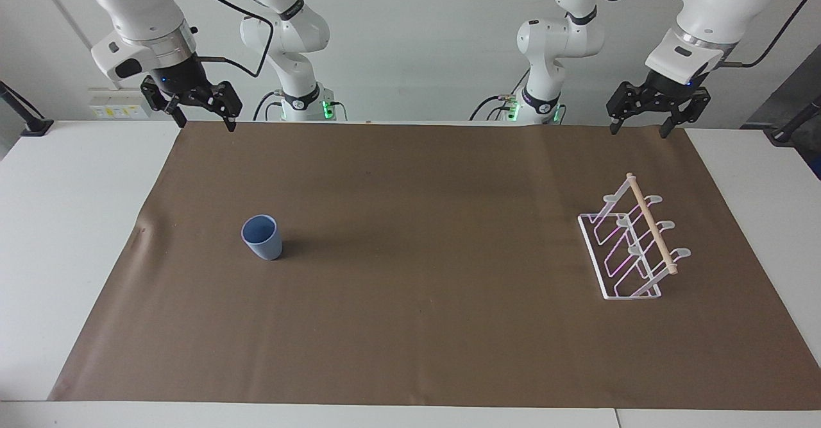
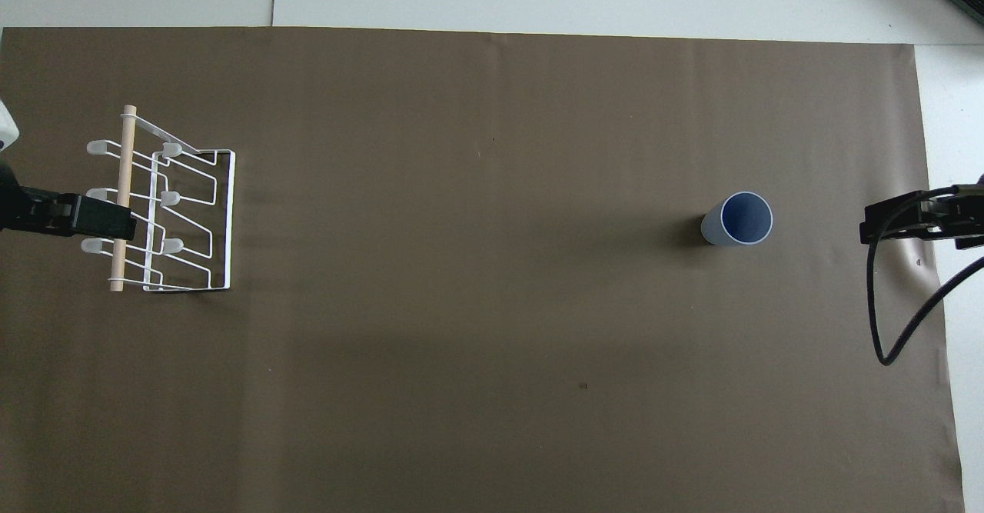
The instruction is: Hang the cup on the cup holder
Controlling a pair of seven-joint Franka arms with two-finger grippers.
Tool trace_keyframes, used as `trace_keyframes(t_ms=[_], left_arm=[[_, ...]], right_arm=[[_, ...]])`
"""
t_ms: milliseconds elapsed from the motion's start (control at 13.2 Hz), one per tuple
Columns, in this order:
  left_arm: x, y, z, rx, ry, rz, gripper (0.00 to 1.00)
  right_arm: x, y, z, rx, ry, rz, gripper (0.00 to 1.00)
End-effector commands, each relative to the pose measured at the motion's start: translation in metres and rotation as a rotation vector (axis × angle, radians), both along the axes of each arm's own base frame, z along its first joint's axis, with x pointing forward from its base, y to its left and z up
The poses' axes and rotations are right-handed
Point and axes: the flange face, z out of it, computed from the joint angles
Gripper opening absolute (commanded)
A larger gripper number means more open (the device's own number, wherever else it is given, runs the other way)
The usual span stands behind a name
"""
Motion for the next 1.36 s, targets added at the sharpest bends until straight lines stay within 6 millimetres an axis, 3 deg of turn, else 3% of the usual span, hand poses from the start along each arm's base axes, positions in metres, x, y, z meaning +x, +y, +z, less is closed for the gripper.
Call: trace_keyframes(t_ms=[0, 227, 1287], left_arm=[[-0.0081, 0.0032, 0.0002, 0.001, -0.014, 0.017, 1.00], [-0.0089, 0.0106, 0.0000, 0.002, -0.005, 0.032, 1.00], [-0.0089, 0.0106, 0.0000, 0.002, -0.005, 0.031, 1.00]], right_arm=[[-0.0067, 0.0025, -0.0004, -0.004, -0.007, -0.021, 1.00], [-0.0067, 0.0017, -0.0004, -0.004, -0.007, -0.026, 1.00], [-0.0084, 0.0010, -0.0059, -0.004, -0.031, -0.024, 1.00]])
